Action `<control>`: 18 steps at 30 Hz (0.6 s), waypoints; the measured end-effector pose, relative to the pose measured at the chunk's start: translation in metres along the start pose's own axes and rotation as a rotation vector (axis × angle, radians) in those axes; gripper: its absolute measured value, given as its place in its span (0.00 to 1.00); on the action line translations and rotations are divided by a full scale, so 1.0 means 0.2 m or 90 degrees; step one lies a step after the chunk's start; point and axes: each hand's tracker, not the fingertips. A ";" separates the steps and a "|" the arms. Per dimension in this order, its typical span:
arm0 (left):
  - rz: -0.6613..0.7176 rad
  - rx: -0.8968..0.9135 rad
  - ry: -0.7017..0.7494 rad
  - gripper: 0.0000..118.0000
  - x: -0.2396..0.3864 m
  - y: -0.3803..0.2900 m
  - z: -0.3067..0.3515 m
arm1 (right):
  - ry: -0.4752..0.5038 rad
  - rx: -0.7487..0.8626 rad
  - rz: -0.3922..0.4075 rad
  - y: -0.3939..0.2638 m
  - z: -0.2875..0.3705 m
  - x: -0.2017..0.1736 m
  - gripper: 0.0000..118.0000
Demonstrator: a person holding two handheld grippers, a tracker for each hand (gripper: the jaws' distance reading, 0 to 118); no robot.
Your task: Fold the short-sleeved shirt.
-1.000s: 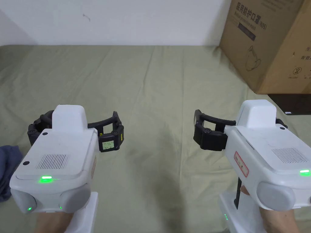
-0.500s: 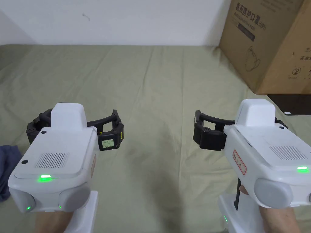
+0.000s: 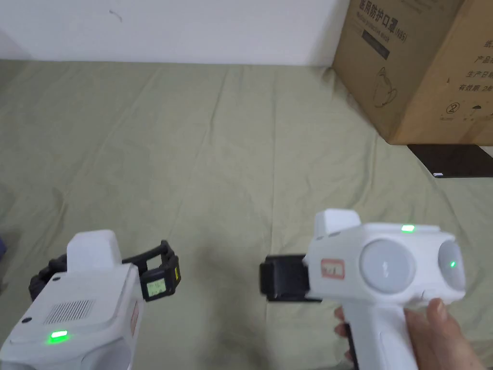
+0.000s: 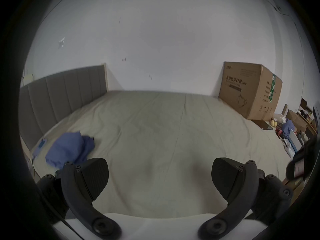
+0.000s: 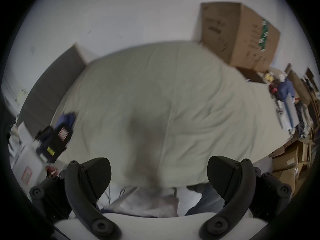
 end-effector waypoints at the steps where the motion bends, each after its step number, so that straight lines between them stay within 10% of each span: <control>1: 0.002 -0.015 0.002 1.00 -0.01 -0.03 0.00 | 0.005 -0.006 0.008 -0.04 -0.04 -0.02 0.94; 7: -0.009 -0.093 0.032 1.00 -0.08 -0.21 -0.03 | -0.051 -0.098 -0.010 -0.21 -0.27 -0.07 0.93; 13: 0.042 -0.226 0.039 1.00 -0.15 -0.39 -0.10 | -0.097 -0.165 0.147 -0.43 -0.49 -0.20 0.93; 18: 0.083 -0.245 0.026 1.00 -0.20 -0.36 -0.22 | -0.056 -0.213 0.056 -0.35 -0.68 -0.10 0.91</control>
